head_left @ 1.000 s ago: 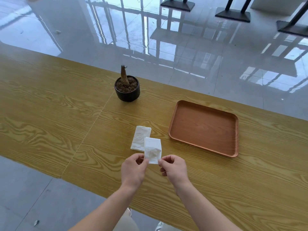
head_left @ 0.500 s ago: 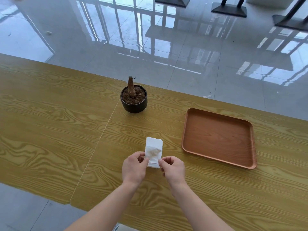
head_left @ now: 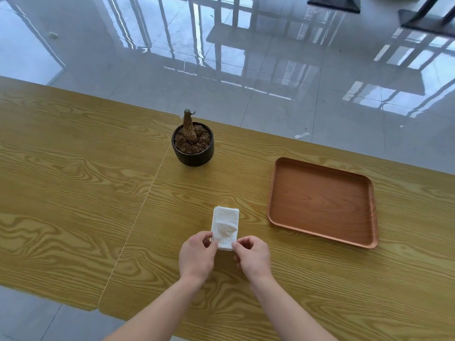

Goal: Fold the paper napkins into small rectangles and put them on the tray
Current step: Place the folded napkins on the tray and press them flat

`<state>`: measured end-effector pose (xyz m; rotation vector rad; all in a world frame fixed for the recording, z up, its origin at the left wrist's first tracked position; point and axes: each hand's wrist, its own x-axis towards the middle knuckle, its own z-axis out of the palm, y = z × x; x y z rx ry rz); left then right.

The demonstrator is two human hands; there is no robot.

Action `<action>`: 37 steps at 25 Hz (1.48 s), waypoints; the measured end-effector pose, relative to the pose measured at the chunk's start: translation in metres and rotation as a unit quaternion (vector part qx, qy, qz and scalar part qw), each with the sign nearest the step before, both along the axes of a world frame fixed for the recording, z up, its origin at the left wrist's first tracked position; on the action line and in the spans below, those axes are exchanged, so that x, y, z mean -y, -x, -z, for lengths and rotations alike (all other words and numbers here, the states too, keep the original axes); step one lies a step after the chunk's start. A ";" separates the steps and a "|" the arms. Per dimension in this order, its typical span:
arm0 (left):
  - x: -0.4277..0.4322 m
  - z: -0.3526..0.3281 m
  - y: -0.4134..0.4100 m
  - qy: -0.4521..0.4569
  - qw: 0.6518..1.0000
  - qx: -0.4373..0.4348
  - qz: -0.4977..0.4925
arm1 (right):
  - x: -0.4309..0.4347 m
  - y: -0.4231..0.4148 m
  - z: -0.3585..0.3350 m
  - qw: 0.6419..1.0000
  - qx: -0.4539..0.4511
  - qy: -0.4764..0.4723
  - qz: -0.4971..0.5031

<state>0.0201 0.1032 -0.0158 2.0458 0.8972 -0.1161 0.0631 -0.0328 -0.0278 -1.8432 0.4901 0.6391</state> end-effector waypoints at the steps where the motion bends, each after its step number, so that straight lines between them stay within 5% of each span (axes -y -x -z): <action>1: 0.000 0.001 0.001 0.001 1.000 0.003 -0.005 | 0.000 -0.001 0.000 1.000 0.002 0.004 -0.005; 7: 0.002 -0.001 0.008 -0.008 0.997 -0.026 -0.068 | 0.009 -0.002 -0.005 0.997 0.030 0.054 -0.053; 11: 0.022 -0.009 0.015 0.198 0.955 -0.081 -0.207 | 0.019 -0.026 -0.018 0.970 0.134 0.145 -0.139; 15: 0.040 -0.016 0.007 0.335 0.892 -0.093 -0.288 | 0.009 -0.070 -0.027 0.899 0.237 0.198 -0.310; 18: 0.047 -0.019 -0.002 0.351 0.876 -0.086 -0.321 | -0.006 -0.093 -0.025 0.822 0.232 0.233 -0.465; 21: 0.048 -0.018 -0.007 0.341 0.873 -0.080 -0.341 | -0.015 -0.100 -0.021 0.790 0.230 0.257 -0.508; 37: 0.018 -0.017 -0.026 0.109 0.963 -0.098 -0.227 | -0.018 -0.069 -0.016 0.883 0.144 0.313 -0.320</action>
